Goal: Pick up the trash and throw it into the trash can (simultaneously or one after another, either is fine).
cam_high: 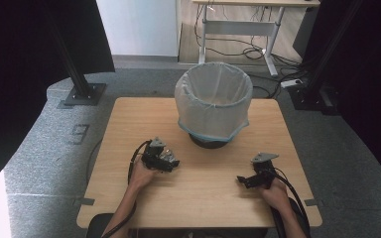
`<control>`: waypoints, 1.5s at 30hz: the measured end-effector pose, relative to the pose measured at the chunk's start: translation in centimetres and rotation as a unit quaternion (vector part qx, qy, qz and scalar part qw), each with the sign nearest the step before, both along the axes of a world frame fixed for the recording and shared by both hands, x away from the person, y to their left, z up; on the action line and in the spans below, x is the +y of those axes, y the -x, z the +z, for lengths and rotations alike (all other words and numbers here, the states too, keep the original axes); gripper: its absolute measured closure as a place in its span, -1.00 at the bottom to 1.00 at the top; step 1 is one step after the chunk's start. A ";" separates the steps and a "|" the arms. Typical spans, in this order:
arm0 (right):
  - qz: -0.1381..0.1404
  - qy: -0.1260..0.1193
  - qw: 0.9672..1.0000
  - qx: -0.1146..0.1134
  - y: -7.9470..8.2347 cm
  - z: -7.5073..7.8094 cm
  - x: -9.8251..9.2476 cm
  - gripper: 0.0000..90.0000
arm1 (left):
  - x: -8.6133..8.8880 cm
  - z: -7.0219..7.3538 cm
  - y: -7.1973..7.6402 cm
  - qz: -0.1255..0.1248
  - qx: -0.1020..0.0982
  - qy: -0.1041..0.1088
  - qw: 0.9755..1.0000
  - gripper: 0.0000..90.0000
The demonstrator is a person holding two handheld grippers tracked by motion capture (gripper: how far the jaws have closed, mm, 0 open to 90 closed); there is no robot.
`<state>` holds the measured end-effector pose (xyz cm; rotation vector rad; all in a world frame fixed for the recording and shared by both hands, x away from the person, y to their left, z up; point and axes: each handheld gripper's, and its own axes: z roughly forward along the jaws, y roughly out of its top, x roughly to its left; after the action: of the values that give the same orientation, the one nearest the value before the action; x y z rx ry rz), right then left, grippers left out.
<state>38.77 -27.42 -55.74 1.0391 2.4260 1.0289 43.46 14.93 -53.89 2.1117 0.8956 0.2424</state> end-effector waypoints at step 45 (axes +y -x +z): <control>0.000 0.000 1.000 0.000 0.0 0.0 0.0 -1.00 | 1.4 3.0 0.1 0.011 -0.011 -0.030 0.999 -0.10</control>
<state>38.77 -27.42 -55.74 1.0394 2.4263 1.0289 43.35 16.31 -50.90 2.1525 0.9086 0.3062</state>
